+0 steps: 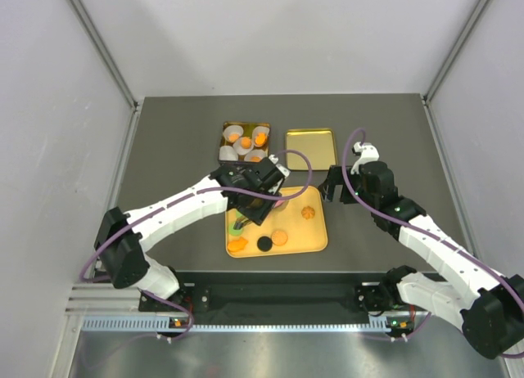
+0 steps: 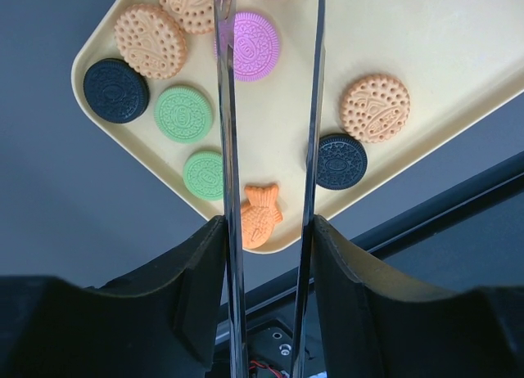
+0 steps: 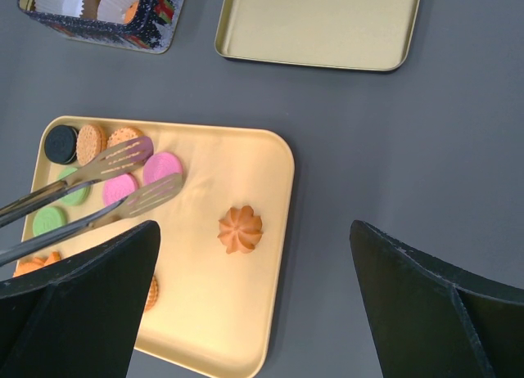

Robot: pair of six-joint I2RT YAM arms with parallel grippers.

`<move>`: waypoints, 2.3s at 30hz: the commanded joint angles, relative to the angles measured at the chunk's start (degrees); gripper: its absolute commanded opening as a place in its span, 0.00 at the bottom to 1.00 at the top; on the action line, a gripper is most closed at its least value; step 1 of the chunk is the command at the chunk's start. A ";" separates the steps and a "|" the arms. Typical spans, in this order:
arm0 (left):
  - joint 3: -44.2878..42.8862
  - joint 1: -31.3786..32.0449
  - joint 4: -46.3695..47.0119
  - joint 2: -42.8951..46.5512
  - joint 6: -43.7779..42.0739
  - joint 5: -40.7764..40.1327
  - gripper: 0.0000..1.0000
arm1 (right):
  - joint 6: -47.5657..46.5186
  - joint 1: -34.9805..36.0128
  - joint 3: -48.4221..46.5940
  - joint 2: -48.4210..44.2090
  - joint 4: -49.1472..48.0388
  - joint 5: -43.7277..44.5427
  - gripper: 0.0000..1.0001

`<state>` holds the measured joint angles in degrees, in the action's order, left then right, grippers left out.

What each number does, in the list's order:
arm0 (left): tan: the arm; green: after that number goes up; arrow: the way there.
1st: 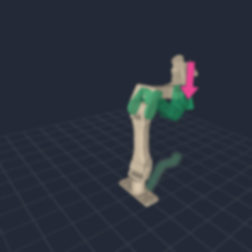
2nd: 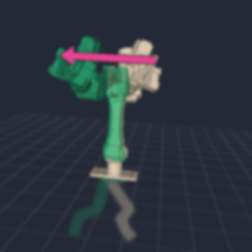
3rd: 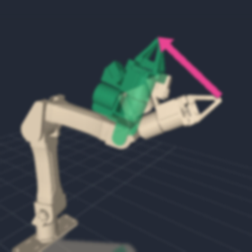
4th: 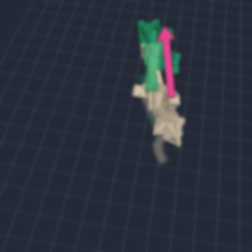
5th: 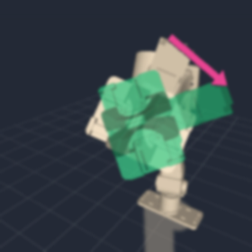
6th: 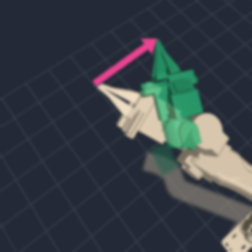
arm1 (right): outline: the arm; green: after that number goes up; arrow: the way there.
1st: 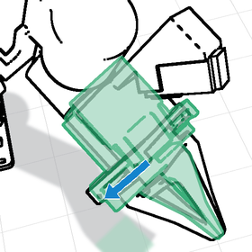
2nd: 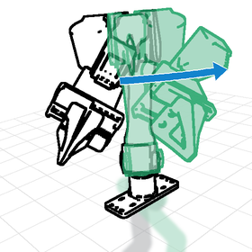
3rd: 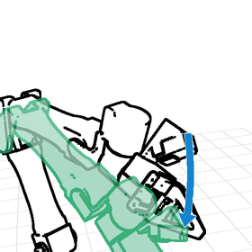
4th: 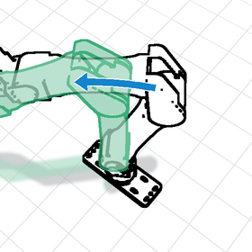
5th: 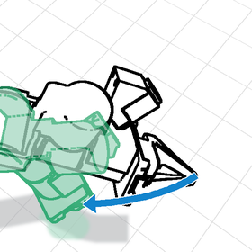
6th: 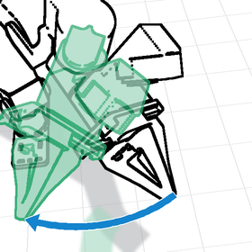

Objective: Pack the cookies

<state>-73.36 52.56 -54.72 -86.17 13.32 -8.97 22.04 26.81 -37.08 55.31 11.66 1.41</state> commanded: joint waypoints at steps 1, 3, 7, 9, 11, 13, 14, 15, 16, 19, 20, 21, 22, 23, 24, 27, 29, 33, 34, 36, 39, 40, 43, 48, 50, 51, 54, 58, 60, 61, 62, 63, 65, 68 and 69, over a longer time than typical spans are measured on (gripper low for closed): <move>-1.26 0.62 -1.35 -0.40 -1.02 -2.10 0.49 | -0.77 -0.53 -0.01 -0.03 -1.38 -0.09 1.00; -1.26 0.97 -1.53 -0.75 -0.93 -2.72 0.49 | -0.77 -0.53 0.08 -0.03 -1.38 0.00 1.00; -1.43 1.85 -1.79 -1.45 -0.67 -3.51 0.48 | -0.77 -0.53 -0.01 -0.20 -1.38 0.00 1.00; -1.69 2.20 -2.14 -1.81 -0.58 -4.12 0.48 | -0.86 -0.53 0.08 -0.29 -1.46 -0.09 1.00; -1.96 2.55 -2.49 -2.07 -0.58 -4.39 0.48 | -0.77 -0.62 0.08 -0.29 -1.38 0.00 1.00; -2.31 2.73 -2.50 -2.33 -0.58 -4.65 0.48 | -0.77 -0.53 0.08 -0.38 -1.38 -0.09 1.00; -2.40 2.90 -2.76 -2.42 -0.58 -4.65 0.47 | -0.77 -0.53 0.08 -0.38 -1.38 -0.09 1.00; -2.66 2.99 -2.85 -2.51 -0.58 -4.82 0.47 | -0.86 -0.62 0.08 -0.38 -1.38 0.00 1.00; -2.84 2.99 -3.02 -2.51 -0.66 -4.83 0.47 | -0.77 -0.53 0.08 -0.55 -1.38 -0.09 1.00; -3.28 3.17 -3.64 -2.51 -0.75 -5.26 0.46 | -0.77 -0.53 0.08 -0.47 -1.38 0.00 1.00; -3.63 3.08 -3.81 -2.51 -0.84 -5.27 0.45 | -0.77 -0.53 0.08 -0.47 -1.29 0.08 1.00; -3.72 3.08 -3.82 -2.34 -0.93 -5.35 0.44 | -0.86 -0.53 0.08 -0.47 -1.38 0.08 1.00; -3.98 3.08 -3.90 -2.25 -0.93 -5.88 0.44 | -0.77 -0.53 0.08 -0.47 -1.38 0.08 1.00; -4.24 3.08 -4.08 -2.16 -0.93 -6.32 0.43 | -0.77 -0.53 0.08 -0.38 -1.38 0.08 1.00; -4.77 3.08 -4.17 -1.99 -0.84 -6.67 0.42 | -0.69 -0.53 0.08 -0.46 -1.38 0.00 1.00; -5.82 3.08 -3.91 -1.72 -0.58 -8.34 0.39 | -0.86 -0.53 0.17 -0.55 -1.29 0.08 1.00; -6.44 3.08 -3.82 -1.72 -0.49 -8.43 0.36 | -0.86 -0.53 0.08 -0.55 -1.38 0.08 1.00; -7.06 3.08 -3.82 -1.81 -0.66 -7.91 0.36 | -0.77 -0.53 0.08 -0.64 -1.29 0.17 1.00; -7.14 3.08 -3.73 -1.81 -0.75 -7.38 0.36 | -0.77 -0.53 0.17 -0.64 -1.29 0.09 1.00; -7.41 3.08 -3.64 -1.81 -0.93 -6.76 0.36 | -0.77 -0.53 0.08 -0.55 -1.29 0.17 1.00; -7.67 3.08 -3.47 -1.54 -1.19 -5.80 0.36 | -0.77 -0.53 0.08 -0.64 -1.29 0.26 1.00; -7.76 3.08 -3.38 -1.46 -1.28 -5.53 0.36 | -0.86 -0.53 0.17 -0.64 -1.29 0.09 1.00; -7.76 3.08 -3.11 -1.02 -1.46 -4.66 0.36 | -0.86 -0.53 0.17 -0.55 -1.29 0.17 1.00; -7.94 2.90 -2.41 0.12 -1.11 -5.09 0.36 | -0.77 -0.53 0.08 -0.55 -1.20 0.09 1.00; -8.11 2.82 -2.41 0.47 -0.93 -5.70 0.36 | -0.77 -0.53 0.08 -0.55 -1.29 0.17 1.00; -8.11 2.64 -2.32 0.65 -0.76 -5.88 0.36 | -0.77 -0.62 0.08 -0.55 -1.29 0.17 1.00; -8.73 1.94 -2.32 1.35 -0.05 -7.63 0.36 | -0.77 -0.53 0.17 -0.55 -1.29 0.17 1.00; -9.60 0.71 -1.62 2.85 0.21 -7.99 0.36 | -0.86 -0.53 0.08 -0.38 -1.29 0.09 1.00; -10.22 -0.43 -1.71 3.11 0.56 -9.13 0.36 | -0.77 -0.53 0.08 -0.29 -1.20 0.08 1.00; -10.31 -0.96 -1.71 3.38 0.74 -9.48 0.36 | -0.77 -0.62 0.08 -0.29 -1.29 0.00 1.00; -10.40 -1.66 -1.53 3.64 0.83 -9.83 0.36 | -0.77 -0.53 0.08 -0.29 -1.29 -0.09 1.00; -10.40 -3.15 -1.36 3.90 0.92 -9.84 0.36 | -0.69 -0.62 0.08 -0.29 -1.38 -0.18 1.00; -10.48 -4.73 -0.40 4.61 1.00 -9.92 0.36 | -0.69 -0.62 -0.01 0.06 -1.46 -0.53 1.00; -10.48 -8.51 1.36 4.70 1.18 -9.93 0.36 | -0.69 -0.44 -0.10 1.02 -1.73 -0.97 1.00; -10.57 -10.17 1.54 4.61 1.09 -9.75 0.36 | -0.60 -0.53 -0.27 1.38 -1.90 -1.14 1.00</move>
<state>-81.65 45.39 -56.62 -83.59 13.78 -17.37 22.06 26.81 -37.08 55.64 11.60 1.13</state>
